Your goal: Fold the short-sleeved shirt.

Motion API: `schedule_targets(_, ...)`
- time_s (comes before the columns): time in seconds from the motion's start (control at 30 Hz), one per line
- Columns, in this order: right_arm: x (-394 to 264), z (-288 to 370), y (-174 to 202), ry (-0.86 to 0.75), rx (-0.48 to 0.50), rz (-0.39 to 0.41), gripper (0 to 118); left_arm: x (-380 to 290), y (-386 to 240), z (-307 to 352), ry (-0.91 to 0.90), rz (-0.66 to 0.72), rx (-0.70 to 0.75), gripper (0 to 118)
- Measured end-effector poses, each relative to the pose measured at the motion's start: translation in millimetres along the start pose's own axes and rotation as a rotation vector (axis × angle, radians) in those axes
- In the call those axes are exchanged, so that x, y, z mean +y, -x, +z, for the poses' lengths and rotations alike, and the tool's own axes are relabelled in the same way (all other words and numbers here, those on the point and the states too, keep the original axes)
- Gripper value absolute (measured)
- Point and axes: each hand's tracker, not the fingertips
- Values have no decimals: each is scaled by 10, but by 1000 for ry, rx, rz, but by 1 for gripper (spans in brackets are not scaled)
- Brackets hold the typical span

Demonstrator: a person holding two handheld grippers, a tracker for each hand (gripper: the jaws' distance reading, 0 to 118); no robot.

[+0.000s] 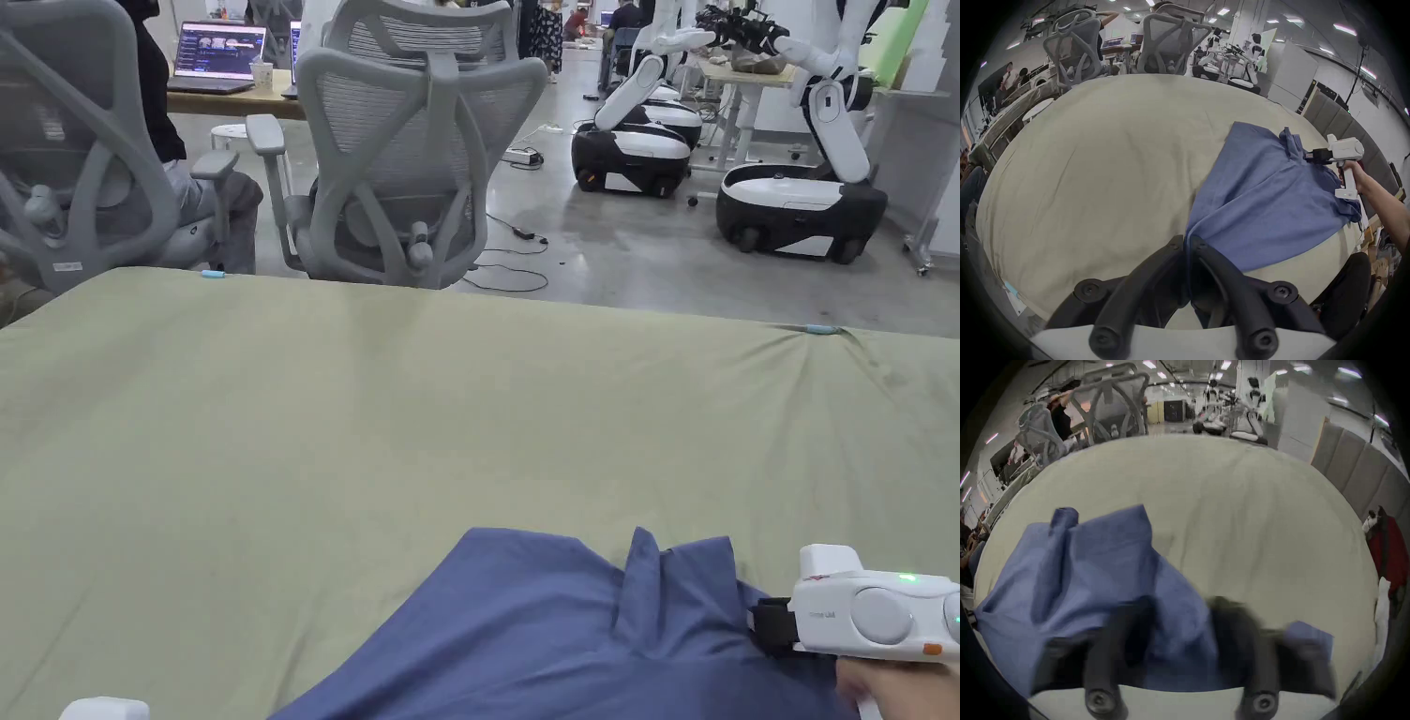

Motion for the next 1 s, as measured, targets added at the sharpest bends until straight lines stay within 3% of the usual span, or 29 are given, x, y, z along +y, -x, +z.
schedule_targets(0.03, -10, 69, -3, 14, 33, -25, 3, 9, 6, -24, 3, 1, 2, 2)
schedule_targets(0.2, -3, 634, 233, -91, 7, 57, 2, 111, -39, -70, -16, -14, 20, 2)
schedule_targets(0.3, 41, 1154, 345, -200, 10, 57, 2, 223, -109, 22, -118, -22, 38, 2)
schedule_targets(0.53, 223, 2403, 574, -459, -171, 212, 2, 848, -316, 184, -331, -79, 102, 2)
schedule_targets(0.77, 698, 3384, 433, -654, -226, 179, 2, 1820, -620, 608, -478, -101, 177, 2)
schedule_targets(1.0, 1220, 3930, 170, -800, -299, 83, 2, 2766, -940, 1110, -633, -140, 259, 2)
